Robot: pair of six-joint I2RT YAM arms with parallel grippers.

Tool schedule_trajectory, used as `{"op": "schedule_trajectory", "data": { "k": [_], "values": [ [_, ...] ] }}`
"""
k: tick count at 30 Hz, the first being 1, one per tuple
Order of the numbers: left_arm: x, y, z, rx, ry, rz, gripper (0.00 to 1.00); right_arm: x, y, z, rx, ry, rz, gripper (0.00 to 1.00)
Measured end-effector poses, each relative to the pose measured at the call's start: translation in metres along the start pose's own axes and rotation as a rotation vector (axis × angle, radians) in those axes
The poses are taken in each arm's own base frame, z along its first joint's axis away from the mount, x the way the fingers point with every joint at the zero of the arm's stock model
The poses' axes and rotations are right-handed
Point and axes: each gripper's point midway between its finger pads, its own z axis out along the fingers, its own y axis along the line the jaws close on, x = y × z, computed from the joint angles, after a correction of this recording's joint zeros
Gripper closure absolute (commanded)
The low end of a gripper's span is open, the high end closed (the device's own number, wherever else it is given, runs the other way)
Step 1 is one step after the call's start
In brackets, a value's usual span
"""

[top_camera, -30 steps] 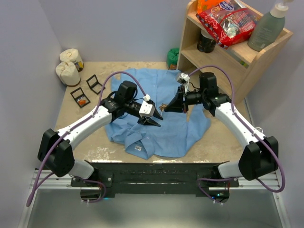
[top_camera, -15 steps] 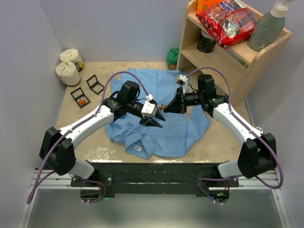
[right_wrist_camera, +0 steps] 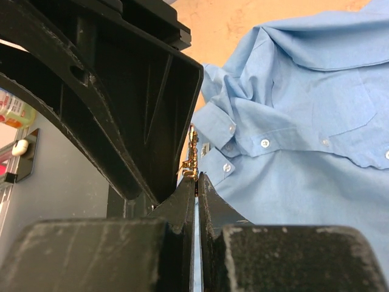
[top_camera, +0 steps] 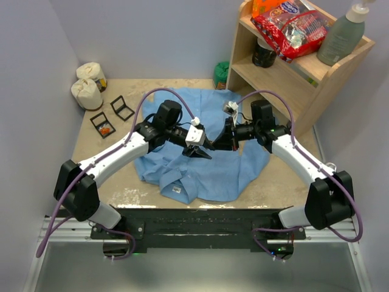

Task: Remove the brooch from the garment
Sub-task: Close the brooch.

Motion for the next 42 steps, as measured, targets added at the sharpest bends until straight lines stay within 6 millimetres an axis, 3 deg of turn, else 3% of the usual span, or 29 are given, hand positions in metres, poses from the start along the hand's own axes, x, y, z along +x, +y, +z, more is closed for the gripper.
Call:
{"op": "schedule_trajectory", "data": {
  "k": [11, 19, 28, 34, 39, 42],
  "values": [
    [0.001, -0.002, 0.001, 0.005, 0.001, -0.002, 0.59, 0.021, 0.007, -0.001, -0.031, 0.026, 0.056, 1.00],
    [0.014, 0.001, 0.003, -0.009, 0.031, -0.021, 0.59, 0.039, 0.007, 0.006, -0.112, 0.053, 0.156, 1.00],
    [0.032, 0.009, 0.007, -0.010, 0.068, -0.070, 0.59, 0.075, -0.014, 0.015, -0.196, 0.155, 0.272, 1.00],
    [0.029, 0.026, -0.005, -0.062, 0.068, -0.090, 0.60, 0.079, -0.016, 0.014, -0.222, 0.189, 0.261, 1.00],
    [0.044, 0.039, -0.020, -0.151, 0.121, -0.147, 0.59, 0.078, -0.014, 0.012, -0.195, 0.187, 0.246, 1.00],
    [0.055, 0.037, -0.022, -0.173, 0.139, -0.193, 0.59, 0.076, -0.012, 0.009, -0.147, 0.174, 0.219, 1.00]
  ]
}}
